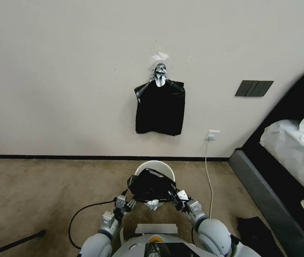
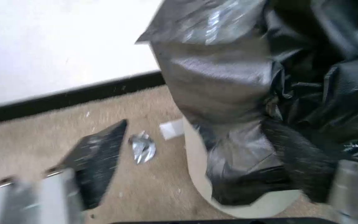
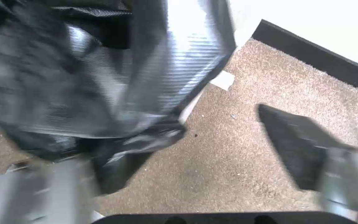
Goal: Place a trash bag onto the trash bin.
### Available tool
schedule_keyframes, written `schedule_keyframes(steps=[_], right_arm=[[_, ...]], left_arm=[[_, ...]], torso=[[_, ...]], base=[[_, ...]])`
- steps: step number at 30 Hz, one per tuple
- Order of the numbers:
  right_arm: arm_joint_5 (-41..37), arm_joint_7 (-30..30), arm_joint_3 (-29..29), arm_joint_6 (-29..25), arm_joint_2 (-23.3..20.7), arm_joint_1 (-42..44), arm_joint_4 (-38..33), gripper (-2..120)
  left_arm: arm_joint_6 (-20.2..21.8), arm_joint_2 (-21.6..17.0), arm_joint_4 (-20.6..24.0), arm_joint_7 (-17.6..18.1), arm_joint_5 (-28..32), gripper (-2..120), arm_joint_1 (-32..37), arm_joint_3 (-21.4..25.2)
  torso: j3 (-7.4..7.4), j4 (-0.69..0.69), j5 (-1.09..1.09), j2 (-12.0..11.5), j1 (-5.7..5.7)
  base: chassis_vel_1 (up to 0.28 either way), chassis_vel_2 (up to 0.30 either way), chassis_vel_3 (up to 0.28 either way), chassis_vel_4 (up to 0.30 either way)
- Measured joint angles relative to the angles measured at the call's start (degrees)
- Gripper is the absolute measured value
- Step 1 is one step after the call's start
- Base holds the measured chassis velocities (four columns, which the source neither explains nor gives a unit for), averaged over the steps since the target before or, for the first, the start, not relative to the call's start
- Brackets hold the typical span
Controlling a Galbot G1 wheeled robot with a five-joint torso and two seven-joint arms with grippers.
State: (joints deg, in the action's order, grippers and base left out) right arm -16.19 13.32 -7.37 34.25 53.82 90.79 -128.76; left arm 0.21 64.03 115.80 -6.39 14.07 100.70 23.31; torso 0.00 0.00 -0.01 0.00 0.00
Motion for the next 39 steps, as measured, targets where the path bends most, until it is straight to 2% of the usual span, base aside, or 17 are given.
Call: schedule_keyframes(steps=[2, 3, 5, 9, 12, 16, 20, 21, 24, 30, 35, 39], right_arm=[[-0.26, -2.18, -0.79, -1.29, 0.00, 0.20, -0.41, 97], [-0.26, -2.18, -0.79, -1.29, 0.00, 0.20, -0.41, 97], [-1.44, -4.35, -1.57, -3.26, 0.00, 0.01, -0.33, 100], [-3.45, -7.13, -2.79, -7.17, 0.27, -0.64, 0.71, 100], [-3.95, -8.66, -3.68, -9.45, 0.28, -0.60, 1.17, 100], [-3.58, -11.13, -4.65, -12.94, 0.06, -0.58, 3.06, 100], [-5.57, -17.20, -5.65, -22.43, -0.54, 0.42, 6.15, 100], [-5.57, -17.20, -5.65, -22.43, -0.54, 0.42, 6.15, 100], [-6.85, -20.58, -5.88, -28.00, -0.46, 0.37, 7.86, 100], [-8.48, -23.21, -6.02, -31.57, -0.56, 0.47, 8.76, 100], [-11.02, -27.02, -6.29, -37.34, -0.41, 0.41, 9.75, 100], [-12.17, -27.63, -6.29, -39.70, -0.25, 0.53, 10.63, 100]], left_arm=[[-3.69, -0.17, -1.32, -4.79, 1.22, 98, 0.01, 2.26], [-3.69, -0.17, -1.32, -4.79, 1.22, 98, 0.01, 2.26], [-6.05, -0.29, -2.55, -7.76, 2.60, 100, -0.35, 3.32], [-8.39, 0.06, -3.83, -8.80, 4.97, 100, -1.47, 3.44], [-8.64, 0.31, -3.91, -8.65, 5.23, 100, -1.70, 3.06], [-8.66, 0.67, -4.01, -6.23, 5.11, 100, -2.44, 1.76], [-8.41, 1.18, -3.93, -4.33, 3.28, 100, -3.16, 0.41], [-8.41, 1.18, -3.93, -4.33, 3.28, 100, -3.16, 0.41], [-7.36, 1.60, -4.19, -3.07, 1.51, 100, -4.13, -0.56], [-6.38, 1.80, -4.61, -1.94, 0.17, 100, -5.39, -1.65], [-5.35, 2.01, -5.27, -1.61, -0.56, 100, -5.99, -2.10], [-3.67, 2.20, -5.61, -0.81, -1.37, 100, -6.32, -2.33]], torso=[[0.00, 0.00, 0.00, 0.00, 0.00], [0.00, 0.00, 0.00, 0.00, 0.00], [0.00, 0.00, 0.00, 0.00, 0.00], [0.00, 0.00, 0.00, 0.00, 0.00], [0.00, 0.00, 0.01, 0.00, 0.00], [0.00, 0.00, 0.01, 0.00, 0.00], [0.00, 0.00, 0.01, 0.00, 0.00], [0.00, 0.00, 0.01, 0.00, 0.00], [0.00, 0.00, 0.01, 0.00, 0.00], [0.00, 0.00, 0.01, 0.00, 0.00], [0.00, 0.00, 0.01, 0.00, 0.00], [0.00, 0.00, 0.01, -0.01, 0.00]], base=[[0.000, 0.000, 0.000, 0.000], [0.000, 0.000, 0.000, 0.000], [0.000, 0.000, 0.000, 0.000], [0.000, 0.000, 0.000, 0.000], [0.000, 0.000, 0.000, 0.000], [0.000, 0.000, 0.000, 0.000], [0.000, 0.000, 0.000, 0.000], [0.000, 0.000, 0.000, 0.000], [0.000, 0.000, 0.000, 0.000], [0.000, 0.000, 0.000, 0.000], [0.000, 0.000, 0.000, 0.000], [0.000, 0.000, 0.000, 0.000]])
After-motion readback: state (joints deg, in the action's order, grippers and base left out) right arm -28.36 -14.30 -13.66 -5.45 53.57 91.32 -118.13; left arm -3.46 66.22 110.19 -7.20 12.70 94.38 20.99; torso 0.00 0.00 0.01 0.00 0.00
